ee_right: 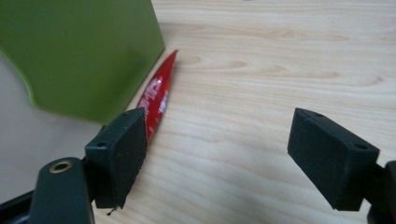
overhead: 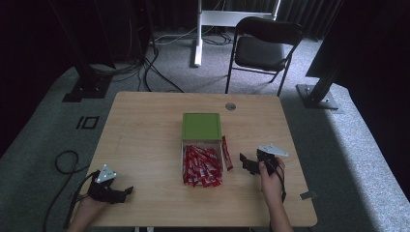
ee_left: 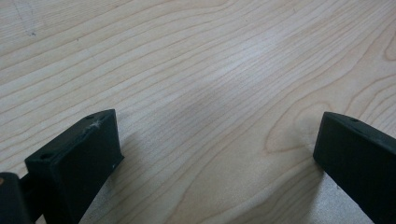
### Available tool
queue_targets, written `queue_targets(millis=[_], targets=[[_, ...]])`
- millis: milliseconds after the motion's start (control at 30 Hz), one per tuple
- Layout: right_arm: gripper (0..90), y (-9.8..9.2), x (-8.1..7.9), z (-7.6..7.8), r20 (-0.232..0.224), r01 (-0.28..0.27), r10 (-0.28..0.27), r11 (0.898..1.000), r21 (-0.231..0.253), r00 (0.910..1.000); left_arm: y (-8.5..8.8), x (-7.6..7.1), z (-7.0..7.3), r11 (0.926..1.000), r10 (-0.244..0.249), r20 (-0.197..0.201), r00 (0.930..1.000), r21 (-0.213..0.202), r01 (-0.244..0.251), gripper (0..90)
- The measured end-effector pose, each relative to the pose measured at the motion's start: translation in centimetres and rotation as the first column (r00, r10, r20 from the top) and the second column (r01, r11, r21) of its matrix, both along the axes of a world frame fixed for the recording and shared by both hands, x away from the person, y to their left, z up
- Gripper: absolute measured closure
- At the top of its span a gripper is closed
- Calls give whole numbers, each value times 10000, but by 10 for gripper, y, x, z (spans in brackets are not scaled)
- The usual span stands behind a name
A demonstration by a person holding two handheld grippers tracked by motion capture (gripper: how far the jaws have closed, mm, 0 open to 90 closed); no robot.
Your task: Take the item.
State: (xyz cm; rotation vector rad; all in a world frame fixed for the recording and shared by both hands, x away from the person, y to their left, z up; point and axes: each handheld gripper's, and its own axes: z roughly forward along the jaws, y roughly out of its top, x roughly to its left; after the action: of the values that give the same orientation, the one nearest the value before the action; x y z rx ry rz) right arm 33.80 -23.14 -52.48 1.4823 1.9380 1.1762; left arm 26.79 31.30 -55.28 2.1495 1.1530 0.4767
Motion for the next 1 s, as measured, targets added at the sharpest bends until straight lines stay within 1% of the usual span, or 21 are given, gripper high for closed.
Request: queue_targets(millis=[200,233,300,333,400,600,700,767,833,1000], targets=[[195,-11,-10,-6,-129,-112,110,9998,-167,9999,0,0,0,10000,-3,-3,10000,9,3,15],[195,-13,-12,-7,-89,-50,48,9998,-204,9999,0,0,0,10000,-6,-3,10000,9,6,15],[195,-18,-15,-9,6,72,-72,10000,-16,10000,0,0,0,10000,-6,-1,10000,9,6,15],[195,-20,-16,-9,22,100,-100,9999,3,9999,0,0,0,10000,-7,0,10000,8,7,15],[195,-23,-19,-10,57,68,-67,9999,-115,10000,0,0,0,10000,-7,3,10000,8,7,15],[195,-32,-28,-15,-62,-211,208,9980,-592,9998,0,0,0,10000,-7,3,10000,6,7,15],[194,-37,-33,-17,-3,-214,214,9981,-571,9998,0,0,0,10000,-6,3,10000,7,6,15],[194,-41,-36,-19,-35,-191,189,9968,-770,9998,0,0,0,10000,-5,3,10000,7,5,15],[194,-44,-39,-21,-104,-223,215,9966,-790,9997,0,0,0,10000,-5,14,10000,0,5,15],[165,-48,-46,-24,-279,-501,475,9938,-988,9985,0,0,0,10000,-5,15,10000,1,5,15]])
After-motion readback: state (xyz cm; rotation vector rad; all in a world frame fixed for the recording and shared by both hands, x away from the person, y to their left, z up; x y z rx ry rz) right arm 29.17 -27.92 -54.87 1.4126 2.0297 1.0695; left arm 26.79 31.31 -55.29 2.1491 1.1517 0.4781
